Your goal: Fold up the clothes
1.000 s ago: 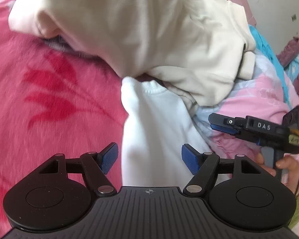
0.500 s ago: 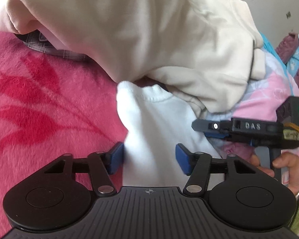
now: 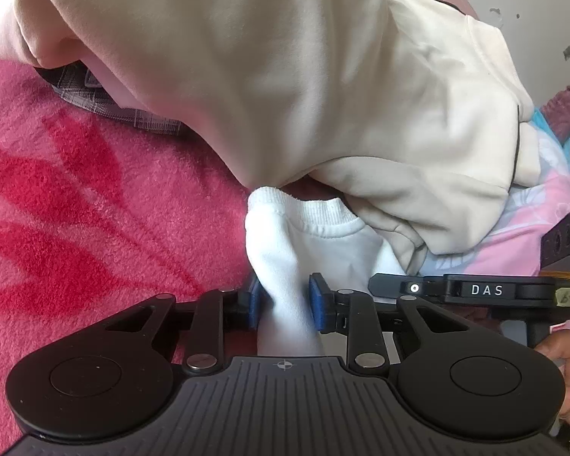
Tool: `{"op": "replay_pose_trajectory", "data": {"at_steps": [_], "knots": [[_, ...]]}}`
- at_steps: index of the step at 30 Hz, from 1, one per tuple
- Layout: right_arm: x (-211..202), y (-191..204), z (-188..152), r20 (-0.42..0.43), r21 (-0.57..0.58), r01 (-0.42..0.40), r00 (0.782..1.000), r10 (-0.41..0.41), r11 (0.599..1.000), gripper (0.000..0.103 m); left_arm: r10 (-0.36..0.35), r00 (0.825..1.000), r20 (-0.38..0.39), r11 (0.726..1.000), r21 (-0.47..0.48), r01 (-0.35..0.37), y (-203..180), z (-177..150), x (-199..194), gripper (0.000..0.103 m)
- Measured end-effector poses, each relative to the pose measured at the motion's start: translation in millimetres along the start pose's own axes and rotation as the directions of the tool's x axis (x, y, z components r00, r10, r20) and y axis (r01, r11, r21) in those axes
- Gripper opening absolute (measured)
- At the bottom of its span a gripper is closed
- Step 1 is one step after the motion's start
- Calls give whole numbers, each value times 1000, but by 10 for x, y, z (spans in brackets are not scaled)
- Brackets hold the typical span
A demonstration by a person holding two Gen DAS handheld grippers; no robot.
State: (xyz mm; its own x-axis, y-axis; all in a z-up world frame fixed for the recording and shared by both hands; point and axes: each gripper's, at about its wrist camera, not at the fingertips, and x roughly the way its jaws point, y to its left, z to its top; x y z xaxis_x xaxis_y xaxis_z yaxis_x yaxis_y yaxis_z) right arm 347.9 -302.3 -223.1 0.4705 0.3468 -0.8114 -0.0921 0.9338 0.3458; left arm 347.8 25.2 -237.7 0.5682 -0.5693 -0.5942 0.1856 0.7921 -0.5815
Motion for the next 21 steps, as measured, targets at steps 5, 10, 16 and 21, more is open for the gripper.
{"op": "replay_pose_trajectory", "data": {"at_steps": [5, 10, 16, 21], "knots": [[25, 35, -21, 6, 11, 17, 1000, -17, 1000, 50, -4, 1000, -8, 1000, -26, 4, 29, 15, 13, 29], [7, 172, -40, 2, -45, 63, 998, -63, 997, 16, 107, 994, 36, 983, 149, -111, -258, -57, 30, 15], [-308, 141, -83, 89, -20, -16, 996, 18, 1000, 13, 88, 991, 98, 971, 212, -107, -471, -98, -238, 5], [-630, 137, -149, 150, -11, -61, 987, 62, 998, 13, 56, 988, 146, 963, 253, -92, -632, -126, -484, 4]]}}
